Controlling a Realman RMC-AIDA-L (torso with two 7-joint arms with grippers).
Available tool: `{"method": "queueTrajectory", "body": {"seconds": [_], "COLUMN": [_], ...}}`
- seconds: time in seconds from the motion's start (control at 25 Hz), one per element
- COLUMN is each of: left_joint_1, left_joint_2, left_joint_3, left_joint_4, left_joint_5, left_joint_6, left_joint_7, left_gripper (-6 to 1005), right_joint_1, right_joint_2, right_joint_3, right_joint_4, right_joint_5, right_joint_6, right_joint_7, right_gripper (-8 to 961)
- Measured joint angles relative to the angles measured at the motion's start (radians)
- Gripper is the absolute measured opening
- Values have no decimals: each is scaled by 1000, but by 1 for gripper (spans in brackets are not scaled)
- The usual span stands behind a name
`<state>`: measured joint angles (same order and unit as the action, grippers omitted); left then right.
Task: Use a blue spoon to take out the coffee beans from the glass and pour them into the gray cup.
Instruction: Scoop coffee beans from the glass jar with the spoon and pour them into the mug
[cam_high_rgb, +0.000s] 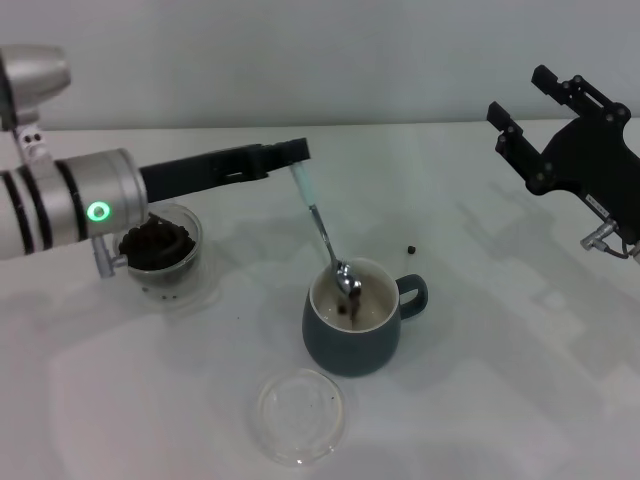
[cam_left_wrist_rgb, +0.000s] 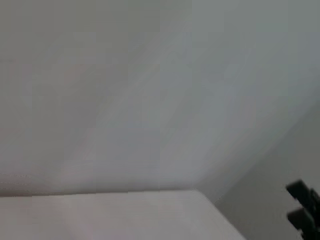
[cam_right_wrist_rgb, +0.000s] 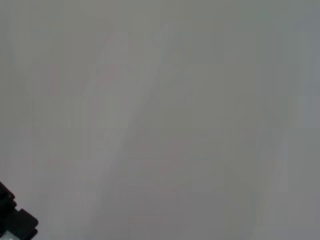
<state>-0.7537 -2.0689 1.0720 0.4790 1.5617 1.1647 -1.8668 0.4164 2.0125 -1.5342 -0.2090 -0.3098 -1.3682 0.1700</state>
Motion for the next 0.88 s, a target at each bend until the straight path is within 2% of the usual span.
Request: {"method": "queueTrajectory", "body": {"seconds": [0.24, 0.56, 0.72, 0.88], "left_joint_1": [-10, 20, 96, 159], "left_joint_2": [-2, -2, -2, -2], "left_joint_3": [82, 80, 80, 80], "left_joint_4": [71, 166, 260, 276], "left_joint_5": [0, -14, -41, -103], "left_joint_6": [-31, -15, 43, 80], "left_joint_7": [-3, -48, -122, -128], "left_gripper": [133, 133, 132, 132], "right_joint_1": [-2, -10, -10, -9], "right_joint_2": [0, 0, 0, 0], "right_joint_3": [0, 0, 0, 1], "right_joint_4": [12, 13, 10, 8], "right_joint_5": [1, 4, 2, 6], "right_joint_6": [0, -1, -2, -4], "right_joint_7": [0, 0, 0, 0], "right_gripper": [590, 591, 591, 592]}}
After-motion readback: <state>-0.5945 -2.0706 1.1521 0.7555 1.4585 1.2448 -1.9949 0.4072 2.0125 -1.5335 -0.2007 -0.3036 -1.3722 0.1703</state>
